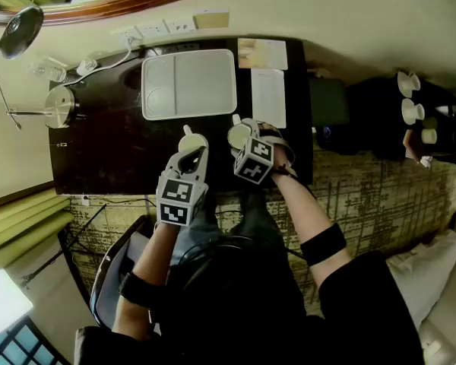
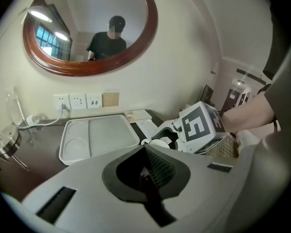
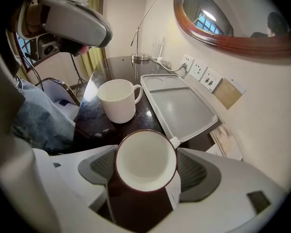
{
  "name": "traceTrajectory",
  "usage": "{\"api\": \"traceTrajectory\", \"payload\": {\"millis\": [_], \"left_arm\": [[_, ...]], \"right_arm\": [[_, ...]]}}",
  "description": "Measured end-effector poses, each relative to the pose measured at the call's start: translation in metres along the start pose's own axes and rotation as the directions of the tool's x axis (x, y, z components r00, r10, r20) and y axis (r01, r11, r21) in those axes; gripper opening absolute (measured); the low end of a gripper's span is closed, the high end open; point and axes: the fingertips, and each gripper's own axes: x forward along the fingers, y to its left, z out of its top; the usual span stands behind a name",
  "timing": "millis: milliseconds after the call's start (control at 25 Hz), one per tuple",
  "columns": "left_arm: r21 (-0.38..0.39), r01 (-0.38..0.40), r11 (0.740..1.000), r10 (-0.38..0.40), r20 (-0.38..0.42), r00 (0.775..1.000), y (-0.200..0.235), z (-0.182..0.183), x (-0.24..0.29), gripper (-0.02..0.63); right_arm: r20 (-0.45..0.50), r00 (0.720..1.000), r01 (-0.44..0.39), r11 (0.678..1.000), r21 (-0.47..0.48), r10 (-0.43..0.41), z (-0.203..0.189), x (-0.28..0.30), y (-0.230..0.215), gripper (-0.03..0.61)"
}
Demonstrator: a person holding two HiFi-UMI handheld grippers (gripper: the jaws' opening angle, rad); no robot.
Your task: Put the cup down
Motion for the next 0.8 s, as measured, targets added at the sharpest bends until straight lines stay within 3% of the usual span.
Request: {"api": "traceTrajectory", "payload": {"millis": [480, 800], "left_arm": [[-0.032, -0.015, 0.999, 0.015, 0.002, 1.0, 0.012, -0.01, -0.004, 0.004], [-0.084, -0.039, 0.996, 0.041, 0.026, 0.999, 0.033, -0.015, -0.017, 0.004]], "right_arm": [[-0.011, 1.0, -0.011, 0.995, -0.099, 0.01, 0.005, -0.008, 0.002, 0.388], [0.024, 1.0, 0.023, 0.989, -0.145, -0.02, 0.041, -0.031, -0.012, 0.387]]}}
